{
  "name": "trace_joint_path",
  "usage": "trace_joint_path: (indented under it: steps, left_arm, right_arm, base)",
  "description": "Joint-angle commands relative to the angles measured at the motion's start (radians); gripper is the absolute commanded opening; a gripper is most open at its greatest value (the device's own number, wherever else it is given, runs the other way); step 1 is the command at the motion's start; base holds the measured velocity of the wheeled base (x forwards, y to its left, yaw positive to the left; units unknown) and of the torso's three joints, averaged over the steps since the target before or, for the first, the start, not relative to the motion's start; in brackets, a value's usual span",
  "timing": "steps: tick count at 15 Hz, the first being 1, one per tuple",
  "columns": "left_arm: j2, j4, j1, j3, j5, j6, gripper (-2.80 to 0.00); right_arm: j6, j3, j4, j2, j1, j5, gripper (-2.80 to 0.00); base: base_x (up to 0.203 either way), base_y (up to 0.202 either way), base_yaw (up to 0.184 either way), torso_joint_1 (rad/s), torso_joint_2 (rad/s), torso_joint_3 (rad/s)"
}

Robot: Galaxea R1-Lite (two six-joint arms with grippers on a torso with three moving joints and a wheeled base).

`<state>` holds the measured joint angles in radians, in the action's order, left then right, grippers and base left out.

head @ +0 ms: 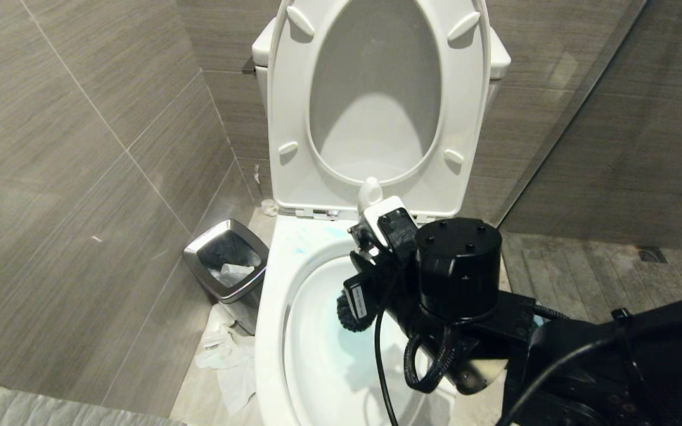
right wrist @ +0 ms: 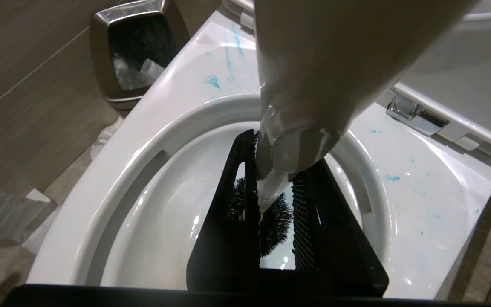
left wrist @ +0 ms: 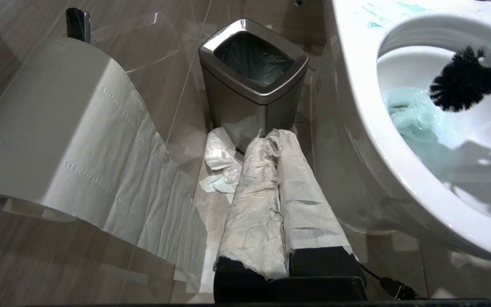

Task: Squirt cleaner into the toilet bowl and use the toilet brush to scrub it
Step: Scrub the toilet bowl

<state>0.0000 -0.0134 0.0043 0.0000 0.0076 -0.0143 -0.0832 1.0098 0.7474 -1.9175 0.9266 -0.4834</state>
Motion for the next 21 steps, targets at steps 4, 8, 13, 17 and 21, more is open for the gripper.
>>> trace_joint_path:
  steps: [4, 8, 13, 17, 21]
  left_arm:
    - [0.000, 0.000, 0.000, 0.008, 0.000, -0.001, -2.80]
    - [0.000, 0.000, 0.000, 0.008, 0.000, -0.001, -2.80]
    - [0.000, 0.000, 0.000, 0.008, 0.000, -0.001, -2.80]
    - [0.000, 0.000, 0.000, 0.008, 0.000, -0.001, -2.80]
    - [0.000, 0.000, 0.000, 0.008, 0.000, -0.001, -2.80]
  right_arm:
    - [-0.001, 0.152, -0.009, -0.180, -0.062, 0.006, -2.80]
    - [0.004, 0.287, -0.008, -0.398, -0.118, 0.008, -2.80]
    - [0.001, 0.311, -0.009, -0.377, -0.128, 0.002, -2.80]
    - [0.000, 0.199, -0.024, -0.145, -0.110, 0.002, -2.80]
    - [0.005, 0.107, -0.026, -0.080, -0.083, 0.003, -2.80]
  base:
    - [0.000, 0.000, 0.000, 0.000, 0.00, 0.000]
    - [0.000, 0.000, 0.000, 0.000, 0.00, 0.000]
    - [0.000, 0.000, 0.000, 0.000, 0.00, 0.000]
    - [0.000, 0.000, 0.000, 0.000, 0.00, 0.000]
    - [0.000, 0.000, 0.000, 0.000, 0.00, 0.000]
